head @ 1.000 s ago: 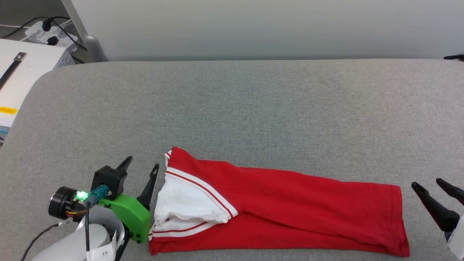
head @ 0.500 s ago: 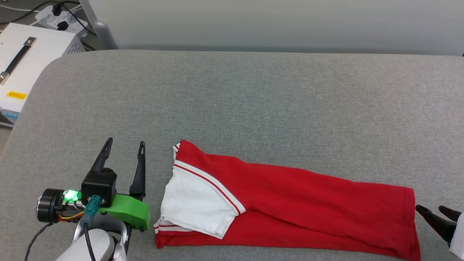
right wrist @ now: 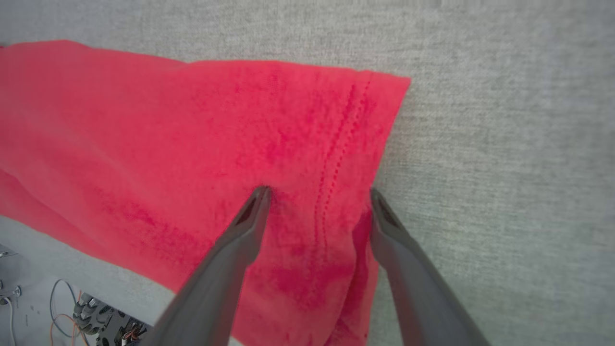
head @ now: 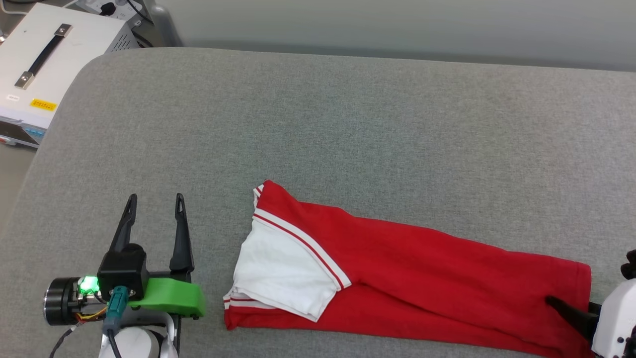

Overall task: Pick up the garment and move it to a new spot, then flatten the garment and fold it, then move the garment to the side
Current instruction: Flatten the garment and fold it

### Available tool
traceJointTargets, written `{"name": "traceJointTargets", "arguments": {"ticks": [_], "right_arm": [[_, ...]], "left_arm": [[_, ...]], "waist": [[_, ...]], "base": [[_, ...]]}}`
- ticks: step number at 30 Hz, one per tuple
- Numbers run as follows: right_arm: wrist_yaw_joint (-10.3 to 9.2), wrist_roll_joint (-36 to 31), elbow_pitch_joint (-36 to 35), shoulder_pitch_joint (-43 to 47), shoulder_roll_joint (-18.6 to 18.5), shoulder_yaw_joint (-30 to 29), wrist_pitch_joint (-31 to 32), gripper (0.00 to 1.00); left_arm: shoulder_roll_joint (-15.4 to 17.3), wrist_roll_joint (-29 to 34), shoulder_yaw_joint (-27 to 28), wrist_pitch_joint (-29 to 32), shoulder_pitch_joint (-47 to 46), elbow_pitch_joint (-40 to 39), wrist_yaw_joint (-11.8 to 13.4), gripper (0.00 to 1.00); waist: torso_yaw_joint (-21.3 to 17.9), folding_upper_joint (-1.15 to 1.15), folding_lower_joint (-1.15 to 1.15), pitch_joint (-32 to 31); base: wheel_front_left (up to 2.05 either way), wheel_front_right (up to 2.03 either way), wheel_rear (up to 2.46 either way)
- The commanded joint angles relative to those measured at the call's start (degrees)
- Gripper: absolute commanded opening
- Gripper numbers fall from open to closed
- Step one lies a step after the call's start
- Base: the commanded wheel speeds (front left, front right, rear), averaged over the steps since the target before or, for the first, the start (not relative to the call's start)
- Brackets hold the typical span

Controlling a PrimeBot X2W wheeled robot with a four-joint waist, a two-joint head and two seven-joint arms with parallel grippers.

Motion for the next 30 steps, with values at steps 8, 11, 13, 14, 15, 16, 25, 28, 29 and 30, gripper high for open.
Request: {"name": "traceJointTargets", "arguments": {"ticks": [8, 11, 13, 14, 15, 16, 25, 28, 29, 30], "right_arm": [[-0.04, 3.1, 1.7, -2.7, 1.1, 6.9, -2.4, 1.00], [-0.04, 3.5, 2.4, -3.4, 1.4, 8.5, -3.8, 1.00], [-0.04, 3.6, 2.9, -3.9, 1.4, 9.6, -4.7, 1.00], [-0.04, 3.8, 3.1, -4.1, 1.4, 10.0, -5.1, 1.00], [-0.04, 4.0, 3.3, -4.3, 1.4, 10.5, -5.7, 0.91], [-0.04, 4.0, 3.5, -4.5, 1.3, 10.9, -6.3, 0.33], [-0.04, 5.4, 6.1, -6.1, -1.3, 12.4, -11.6, 0.00], [-0.04, 6.1, 6.8, -6.4, -2.8, 11.3, -13.2, 0.00], [-0.04, 6.2, 7.0, -6.4, -3.4, 10.9, -13.5, 0.00], [-0.04, 6.3, 7.3, -6.4, -4.1, 10.3, -13.9, 0.00]], "left_arm": [[-7.8, 8.7, 9.7, -0.3, 6.4, -3.2, -4.1, 1.00], [-9.9, 10.4, 11.7, -0.3, 7.4, -3.6, -5.3, 1.00], [-10.9, 11.4, 12.7, -0.3, 8.0, -3.4, -6.2, 1.00], [-11.2, 11.9, 13.2, -0.3, 8.1, -3.4, -6.5, 1.00], [-11.7, 12.3, 13.7, -0.3, 8.3, -3.3, -6.9, 1.00], [-12.0, 12.7, 14.2, -0.3, 8.4, -3.2, -7.2, 1.00], [-14.0, 16.0, 15.4, -0.3, 9.0, -2.2, -9.5, 1.00], [-14.4, 16.6, 15.3, -0.3, 9.1, -1.8, -9.9, 1.00], [-14.5, 16.7, 15.3, -0.3, 9.2, -1.7, -10.0, 1.00], [-14.5, 16.9, 15.3, -0.3, 9.4, -1.6, -10.1, 1.00]], "waist": [[0.3, 0.00, 0.00, 0.5], [0.3, 0.00, 0.00, 0.5], [0.2, 0.00, 0.00, 0.5], [0.2, 0.00, 0.00, 0.5], [0.1, 0.00, 0.00, 0.4], [0.1, 0.00, 0.00, 0.4], [-0.3, 0.00, 0.00, -0.2], [-0.4, 0.00, 0.00, -0.7], [-0.5, 0.00, 0.00, -0.8], [-0.5, 0.00, 0.00, -1.1]], "base": [[0.00, 0.00, 0.00], [0.00, 0.00, 0.00], [0.00, 0.00, 0.00], [0.00, 0.00, 0.00], [0.00, 0.00, 0.00], [0.00, 0.00, 0.00], [0.00, 0.00, 0.00], [0.00, 0.00, 0.00], [0.00, 0.00, 0.00], [0.00, 0.00, 0.00]]}}
